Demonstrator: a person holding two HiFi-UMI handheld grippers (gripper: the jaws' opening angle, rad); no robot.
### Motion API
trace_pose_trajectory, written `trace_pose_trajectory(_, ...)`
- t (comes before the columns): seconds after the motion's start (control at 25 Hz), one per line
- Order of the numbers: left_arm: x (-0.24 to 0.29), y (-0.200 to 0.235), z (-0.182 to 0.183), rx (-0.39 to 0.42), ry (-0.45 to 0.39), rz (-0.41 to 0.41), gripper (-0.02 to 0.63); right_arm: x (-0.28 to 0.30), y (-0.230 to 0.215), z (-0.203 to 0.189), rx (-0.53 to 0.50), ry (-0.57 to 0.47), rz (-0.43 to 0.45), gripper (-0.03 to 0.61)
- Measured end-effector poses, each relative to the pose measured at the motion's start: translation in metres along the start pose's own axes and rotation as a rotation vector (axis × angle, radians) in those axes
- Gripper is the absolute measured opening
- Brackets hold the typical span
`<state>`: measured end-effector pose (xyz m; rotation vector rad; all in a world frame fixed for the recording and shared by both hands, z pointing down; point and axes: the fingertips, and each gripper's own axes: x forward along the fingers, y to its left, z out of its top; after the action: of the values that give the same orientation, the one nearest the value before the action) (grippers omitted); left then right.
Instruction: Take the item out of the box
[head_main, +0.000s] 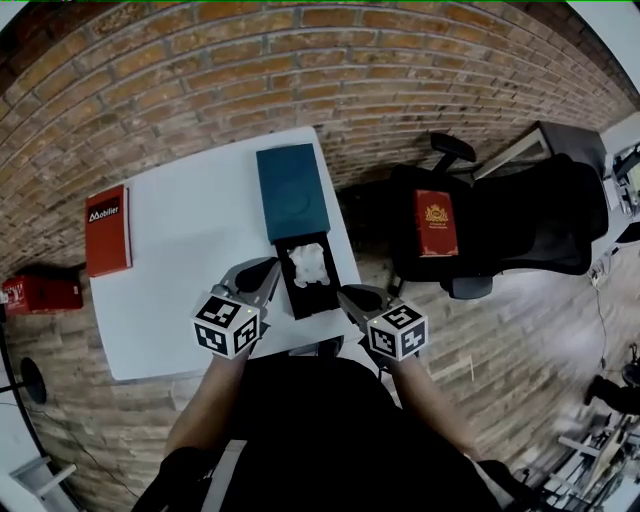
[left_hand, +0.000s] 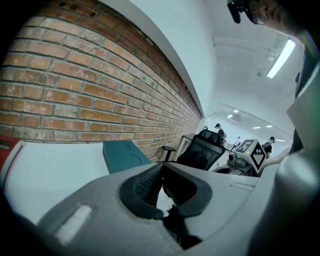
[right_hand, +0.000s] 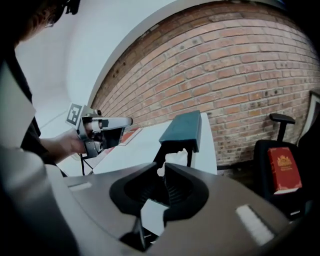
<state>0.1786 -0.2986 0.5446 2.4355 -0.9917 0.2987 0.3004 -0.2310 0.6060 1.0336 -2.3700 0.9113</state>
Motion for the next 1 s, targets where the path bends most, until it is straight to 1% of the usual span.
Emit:
trace_pose_trajectory(0.08,0.006,-0.001,-0.006,-0.006,0.017,-0.004,0.006,-0.003,-0.012,-0.01,0.026,0.015,-0.028,0.064)
trace_pose_trajectory(0.2,0.01,-0.001,-0.015,-0.01,0.042,-0.011,0.006,-0.003,-0.026,-0.023,0.038,0.045,-0.058,0.102)
trace_pose_trajectory(0.28,0.011,-0.002,-0.023,-0.018,0.058,-0.013,0.006,0.0,-0.031,-0.03,0.044,0.061,-0.067,0.127)
trace_pose_trajectory(0.36,0.01,-0.003,-0.031,-0.028,0.071,-0.015,0.006,0.002,-0.031,-0.033,0.041,0.07,-0.065,0.133)
trace_pose_trajectory(0.48,0.006,-0.003,-0.039,-0.039,0.087,-0.016,0.006,0.01,-0.027,-0.03,0.026,0.073,-0.05,0.14)
trace_pose_trajectory(0.6,0.002,-0.001,-0.045,-0.05,0.099,-0.013,0.006,0.022,-0.023,-0.022,0.012,0.071,-0.035,0.16)
trace_pose_trajectory(0.84,-0.002,0.01,-0.052,-0.067,0.109,-0.006,0.006,0.052,-0.012,-0.003,-0.072,0.095,-0.004,0.186)
trace_pose_trajectory(1.0,-0.005,0.016,-0.052,-0.073,0.106,-0.011,0.006,0.066,-0.008,-0.002,-0.104,0.125,-0.001,0.213)
